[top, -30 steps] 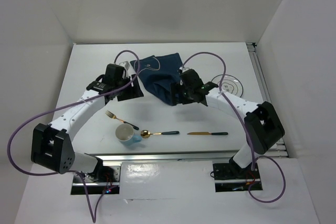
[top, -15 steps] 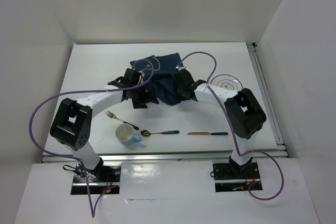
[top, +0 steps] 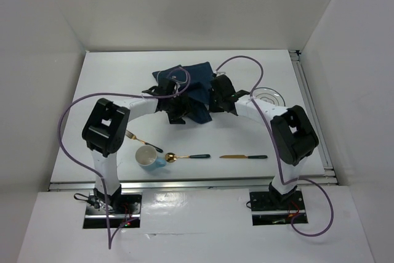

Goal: Set the dinner table for one person

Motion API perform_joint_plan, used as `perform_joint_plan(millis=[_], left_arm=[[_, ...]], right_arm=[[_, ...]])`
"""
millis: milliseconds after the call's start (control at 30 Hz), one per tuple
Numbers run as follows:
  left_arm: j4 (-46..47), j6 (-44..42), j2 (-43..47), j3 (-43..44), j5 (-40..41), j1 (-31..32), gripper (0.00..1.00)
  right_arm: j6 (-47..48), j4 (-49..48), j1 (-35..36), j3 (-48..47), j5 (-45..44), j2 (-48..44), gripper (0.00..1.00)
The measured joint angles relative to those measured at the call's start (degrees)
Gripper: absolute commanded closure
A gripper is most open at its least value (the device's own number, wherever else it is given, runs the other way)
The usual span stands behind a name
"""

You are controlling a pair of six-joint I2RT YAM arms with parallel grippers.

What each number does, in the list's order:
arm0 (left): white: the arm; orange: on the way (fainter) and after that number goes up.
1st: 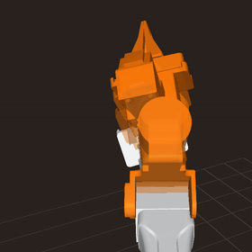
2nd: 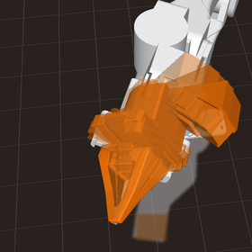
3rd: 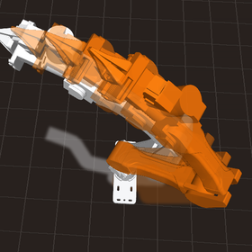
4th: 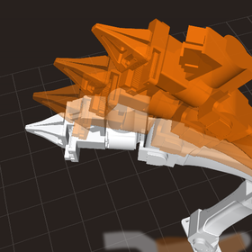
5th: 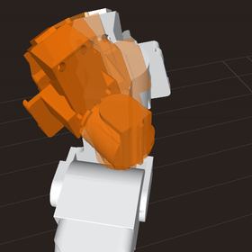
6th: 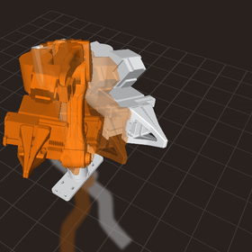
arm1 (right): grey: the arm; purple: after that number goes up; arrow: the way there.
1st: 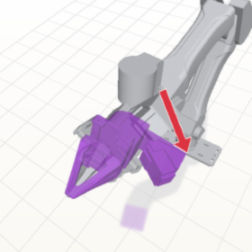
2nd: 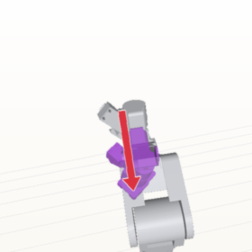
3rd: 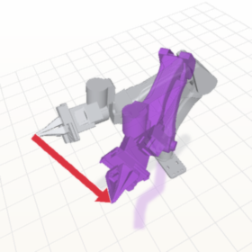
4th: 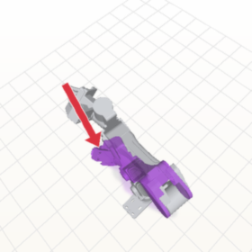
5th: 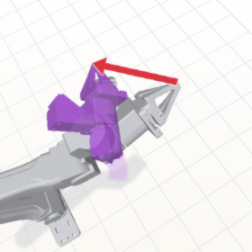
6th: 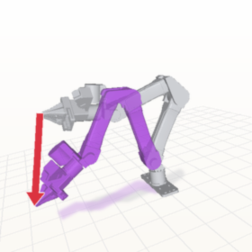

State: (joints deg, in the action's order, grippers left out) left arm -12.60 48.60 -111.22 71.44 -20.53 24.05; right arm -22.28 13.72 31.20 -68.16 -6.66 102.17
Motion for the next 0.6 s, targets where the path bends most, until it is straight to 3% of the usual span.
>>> perform_joint_plan(millis=[67, 233, 267, 467, 600], left_arm=[[0.7, 0.9, -1.3, 0.7, -0.6, 0.1, 0.27], [0.8, 1.4, -4.6, 4.8, -2.3, 0.2, 0.80], [0.5, 1.1, -4.8, 5.7, -2.3, 0.2, 0.99], [-6.1, -1.2, -4.8, 13.3, -1.9, -1.0, 1.00], [-12.3, -4.4, -4.7, 20.9, -2.3, -5.5, 1.00]], right_arm=[[0.2, 0.1, -0.3, -0.1, 1.1, -0.3, 1.00], [0.8, 1.5, -1.3, -1.5, 2.8, -1.0, 1.00], [0.9, 1.8, -1.4, -1.9, 3.1, -1.2, 1.00], [1.8, 4.0, -4.0, -6.3, 4.9, -2.6, 1.00], [3.0, 6.3, -6.4, -13.9, 5.5, -2.6, 1.00]])
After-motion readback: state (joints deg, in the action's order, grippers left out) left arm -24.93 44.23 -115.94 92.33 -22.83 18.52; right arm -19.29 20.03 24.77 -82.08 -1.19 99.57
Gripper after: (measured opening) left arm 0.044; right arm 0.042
